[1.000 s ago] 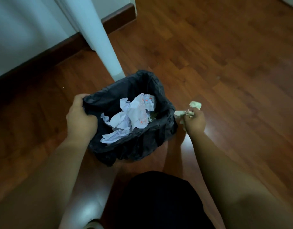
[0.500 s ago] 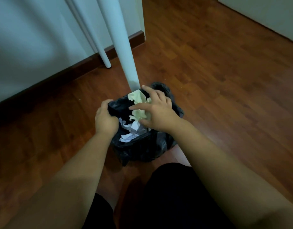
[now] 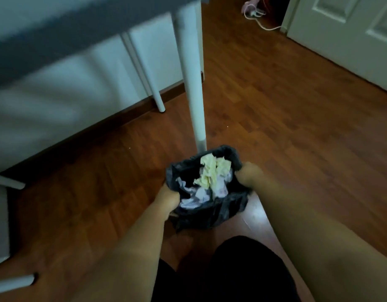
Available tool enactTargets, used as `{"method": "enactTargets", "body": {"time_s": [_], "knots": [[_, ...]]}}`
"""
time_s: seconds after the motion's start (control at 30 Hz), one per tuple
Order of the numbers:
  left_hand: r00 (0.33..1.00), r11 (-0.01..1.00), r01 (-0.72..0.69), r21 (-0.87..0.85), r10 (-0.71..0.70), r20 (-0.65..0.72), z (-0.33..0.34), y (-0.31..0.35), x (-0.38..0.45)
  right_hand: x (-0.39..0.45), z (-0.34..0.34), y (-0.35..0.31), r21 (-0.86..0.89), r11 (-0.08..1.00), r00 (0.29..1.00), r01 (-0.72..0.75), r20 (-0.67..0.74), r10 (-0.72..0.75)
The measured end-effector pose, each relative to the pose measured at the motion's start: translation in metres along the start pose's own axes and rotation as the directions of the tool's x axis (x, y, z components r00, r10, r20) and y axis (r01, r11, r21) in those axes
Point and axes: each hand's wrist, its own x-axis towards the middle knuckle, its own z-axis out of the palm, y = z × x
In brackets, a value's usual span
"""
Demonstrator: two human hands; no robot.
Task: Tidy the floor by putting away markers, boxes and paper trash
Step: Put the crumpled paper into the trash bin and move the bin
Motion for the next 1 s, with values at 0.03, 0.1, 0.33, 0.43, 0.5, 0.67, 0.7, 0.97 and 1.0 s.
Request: {"method": "enactTargets", "body": {"time_s": [0.03, 0.1, 0.33, 0.43, 0.5, 0.67, 0.7, 0.97, 1.0], "knots": [[1.0, 1.0, -0.01, 0.022, 0.01, 0.002, -0.009, -0.003, -0.018, -0.019, -0.002, -0.002, -0.017, 0.999, 0.999, -0.037, 0.027, 0.038], [0.999, 1.0, 0.006, 0.03, -0.007, 0.034, -0.03, -0.007, -0.064, -0.062, -0.012, -0.006, -0.066, 0.995, 0.995, -0.071, 0.07, 0.076], [0.997, 0.991, 0.073, -0.11, -0.072, 0.011, -0.108, -0.001, -0.257, -0.213, -0.056, -0.063, -0.122, 0.988, 0.971, 0.092, 0.231, -0.062], [0.987, 0.962, 0.161, -0.22, -0.162, 0.012, -0.151, 0.004, -0.33, -0.269, -0.076, -0.109, -0.156, 0.968, 0.941, 0.198, 0.307, -0.143], [0.984, 0.945, 0.169, -0.279, -0.18, -0.013, -0.176, -0.004, -0.374, -0.303, -0.081, -0.144, -0.178, 0.946, 0.914, 0.269, 0.356, -0.193], [0.953, 0.909, 0.134, -0.395, -0.227, -0.199, -0.209, -0.048, -0.451, -0.362, -0.058, -0.207, -0.17, 0.907, 0.856, 0.386, 0.433, -0.283], [0.946, 0.907, 0.135, -0.4, -0.238, -0.22, -0.211, -0.055, -0.46, -0.37, -0.052, -0.212, -0.168, 0.905, 0.852, 0.392, 0.439, -0.287], [0.992, 0.961, 0.007, -0.277, -0.042, -0.12, -0.229, -0.048, -0.449, -0.387, -0.051, -0.19, -0.024, 0.977, 0.919, 0.214, 0.344, -0.193], [0.996, 0.967, -0.002, -0.254, -0.02, -0.085, -0.224, -0.039, -0.443, -0.386, -0.059, -0.181, -0.005, 0.982, 0.932, 0.187, 0.316, -0.176]]}}
